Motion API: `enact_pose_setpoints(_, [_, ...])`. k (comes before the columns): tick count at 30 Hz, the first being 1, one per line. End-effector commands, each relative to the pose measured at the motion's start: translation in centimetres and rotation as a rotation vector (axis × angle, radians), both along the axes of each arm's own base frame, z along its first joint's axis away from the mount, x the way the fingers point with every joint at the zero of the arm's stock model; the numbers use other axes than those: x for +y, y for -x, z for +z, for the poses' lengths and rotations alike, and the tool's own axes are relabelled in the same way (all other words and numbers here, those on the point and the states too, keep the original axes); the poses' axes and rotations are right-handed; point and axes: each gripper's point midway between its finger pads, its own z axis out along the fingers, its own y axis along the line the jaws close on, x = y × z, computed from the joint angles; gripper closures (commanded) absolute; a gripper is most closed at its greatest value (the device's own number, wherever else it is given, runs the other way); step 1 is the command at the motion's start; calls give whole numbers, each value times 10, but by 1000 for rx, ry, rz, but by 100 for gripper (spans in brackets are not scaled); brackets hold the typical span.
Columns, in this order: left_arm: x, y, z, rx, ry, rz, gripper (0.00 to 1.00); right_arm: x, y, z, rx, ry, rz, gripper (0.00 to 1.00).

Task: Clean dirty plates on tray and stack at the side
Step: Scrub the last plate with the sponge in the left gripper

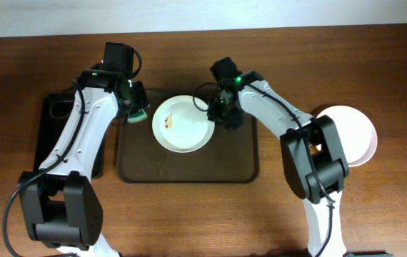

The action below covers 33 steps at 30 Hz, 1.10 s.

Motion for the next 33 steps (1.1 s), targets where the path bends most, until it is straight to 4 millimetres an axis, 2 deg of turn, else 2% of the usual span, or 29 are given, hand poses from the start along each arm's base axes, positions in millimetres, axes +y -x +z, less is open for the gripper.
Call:
enact_pose_setpoints(1, [-7, 2, -6, 22, 29, -64, 99, -4, -12, -4, -47, -19, 66, 65])
enact_pose_setpoints(8, [-8, 5, -11, 33, 32, -64, 99, 9, -9, -3, -69, -20, 114, 74])
enact_pose_setpoints(14, [-18, 6, -28, 64, 62, -87, 99, 24, 5, -14, -41, 3, 143, 96])
enact_pose_setpoints(19, [-33, 1, -42, 71, 61, -137, 99, 28, 12, -18, -15, 9, 137, 96])
enact_pose_setpoints(22, [-45, -6, -49, 53, 41, -225, 99, 27, 14, -19, -11, 11, 137, 96])
enact_pose_setpoints(28, [-72, -26, -75, 2, -12, -421, 100, 29, 16, -18, -1, -4, 152, 96])
enact_pose_setpoints(33, [-80, -43, -97, -35, -59, -553, 100, 28, 19, -19, 9, 0, 164, 96])
